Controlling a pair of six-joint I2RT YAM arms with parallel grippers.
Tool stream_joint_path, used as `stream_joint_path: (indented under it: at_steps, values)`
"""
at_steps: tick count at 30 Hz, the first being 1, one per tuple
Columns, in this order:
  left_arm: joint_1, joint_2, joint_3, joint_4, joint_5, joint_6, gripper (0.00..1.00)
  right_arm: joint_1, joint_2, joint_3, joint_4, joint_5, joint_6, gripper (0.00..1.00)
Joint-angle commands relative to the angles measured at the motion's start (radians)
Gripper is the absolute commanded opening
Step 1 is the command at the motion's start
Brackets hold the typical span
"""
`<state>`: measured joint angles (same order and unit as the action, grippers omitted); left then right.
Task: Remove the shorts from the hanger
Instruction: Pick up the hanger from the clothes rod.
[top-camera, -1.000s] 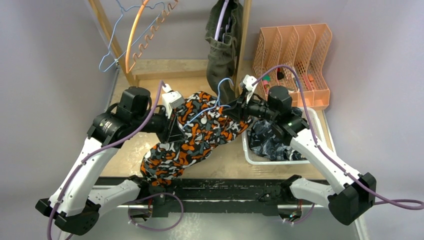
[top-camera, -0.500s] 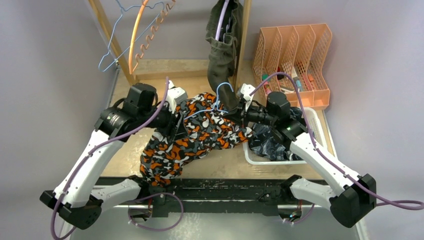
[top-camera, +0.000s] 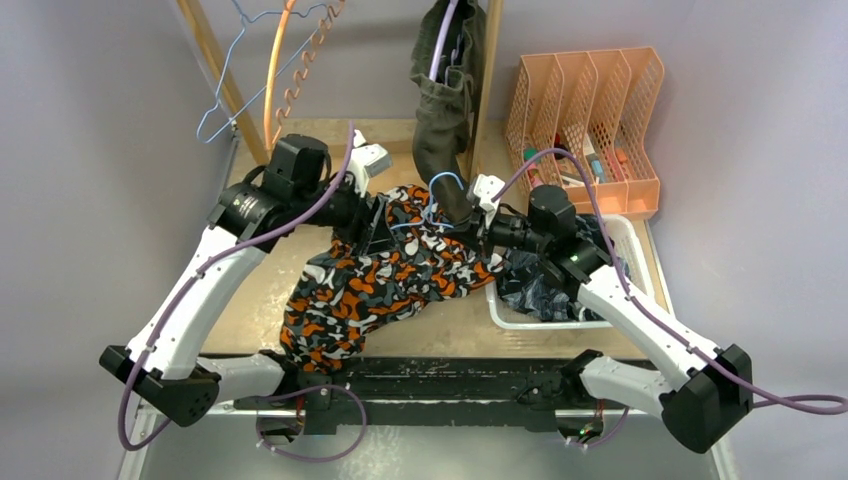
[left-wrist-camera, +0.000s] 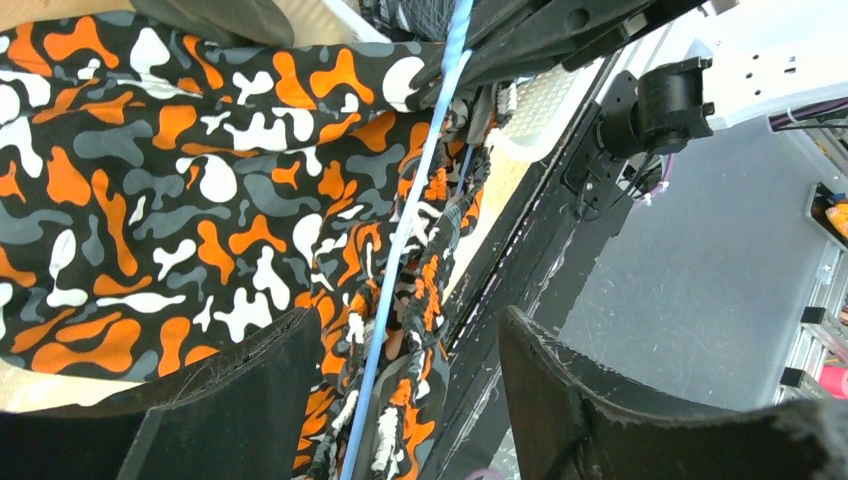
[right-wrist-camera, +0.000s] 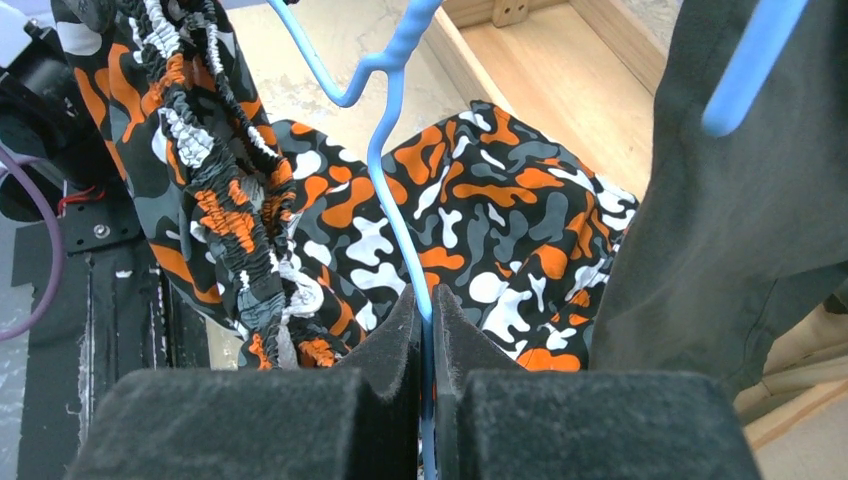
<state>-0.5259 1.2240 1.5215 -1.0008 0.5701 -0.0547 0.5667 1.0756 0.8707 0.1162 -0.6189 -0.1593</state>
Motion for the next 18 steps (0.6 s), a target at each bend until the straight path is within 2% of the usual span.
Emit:
stream_joint_path:
  at_steps: [1, 6, 11, 16, 18]
  values:
    - [-0.002, 0.019, 0.044, 0.059, 0.064, 0.034, 0.64, 0.008, 0.001, 0.048, 0.045, 0.006, -0.041, 0.00]
    - [-0.003, 0.027, 0.001, 0.126, 0.100, 0.000, 0.58, 0.011, 0.021, 0.058, 0.064, -0.012, -0.032, 0.00]
    - [-0.005, 0.019, -0.030, 0.163, 0.077, -0.017, 0.44, 0.012, 0.025, 0.065, 0.080, -0.023, -0.027, 0.00]
    - [-0.009, 0.027, -0.053, 0.138, 0.058, 0.005, 0.42, 0.012, -0.002, 0.052, 0.150, -0.043, 0.018, 0.00]
    - [-0.011, 0.027, -0.062, 0.127, 0.042, 0.011, 0.36, 0.013, -0.010, 0.049, 0.163, -0.053, 0.028, 0.00]
